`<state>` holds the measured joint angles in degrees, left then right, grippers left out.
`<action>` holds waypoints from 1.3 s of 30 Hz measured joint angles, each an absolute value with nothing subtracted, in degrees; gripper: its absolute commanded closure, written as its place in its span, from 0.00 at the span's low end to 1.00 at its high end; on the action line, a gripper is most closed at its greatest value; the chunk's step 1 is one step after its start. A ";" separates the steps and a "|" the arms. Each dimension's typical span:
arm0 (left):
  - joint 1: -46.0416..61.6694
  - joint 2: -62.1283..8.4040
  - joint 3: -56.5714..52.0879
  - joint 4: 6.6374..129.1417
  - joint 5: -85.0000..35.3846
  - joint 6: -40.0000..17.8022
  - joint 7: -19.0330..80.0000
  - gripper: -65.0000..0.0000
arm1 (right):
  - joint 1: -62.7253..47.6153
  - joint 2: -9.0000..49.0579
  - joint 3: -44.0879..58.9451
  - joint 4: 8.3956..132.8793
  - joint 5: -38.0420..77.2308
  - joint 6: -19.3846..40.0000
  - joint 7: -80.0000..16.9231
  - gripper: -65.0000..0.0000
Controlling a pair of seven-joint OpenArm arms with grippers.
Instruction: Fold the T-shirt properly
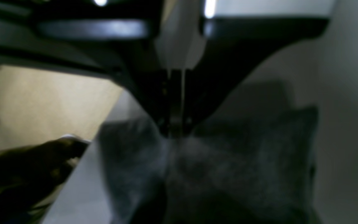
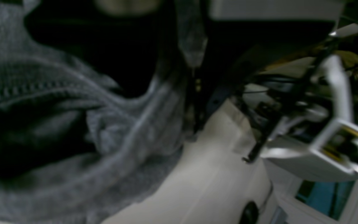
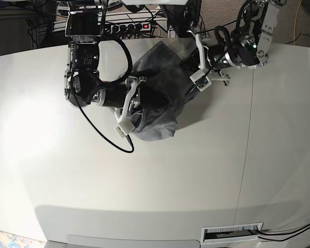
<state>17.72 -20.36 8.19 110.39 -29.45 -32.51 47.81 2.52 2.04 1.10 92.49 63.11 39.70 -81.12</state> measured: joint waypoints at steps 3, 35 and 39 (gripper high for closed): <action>20.27 -20.88 8.21 110.13 -22.92 -32.62 36.18 1.00 | 2.52 2.07 1.10 92.49 66.04 39.70 -81.12 1.00; 18.92 -20.62 8.19 96.75 -19.11 -32.60 20.29 1.00 | 0.32 0.27 -4.29 92.49 68.10 39.72 -81.14 0.65; 18.85 -20.62 8.19 96.75 -19.11 -32.60 20.45 1.00 | 0.34 0.78 -4.29 92.49 76.93 39.70 -80.99 0.65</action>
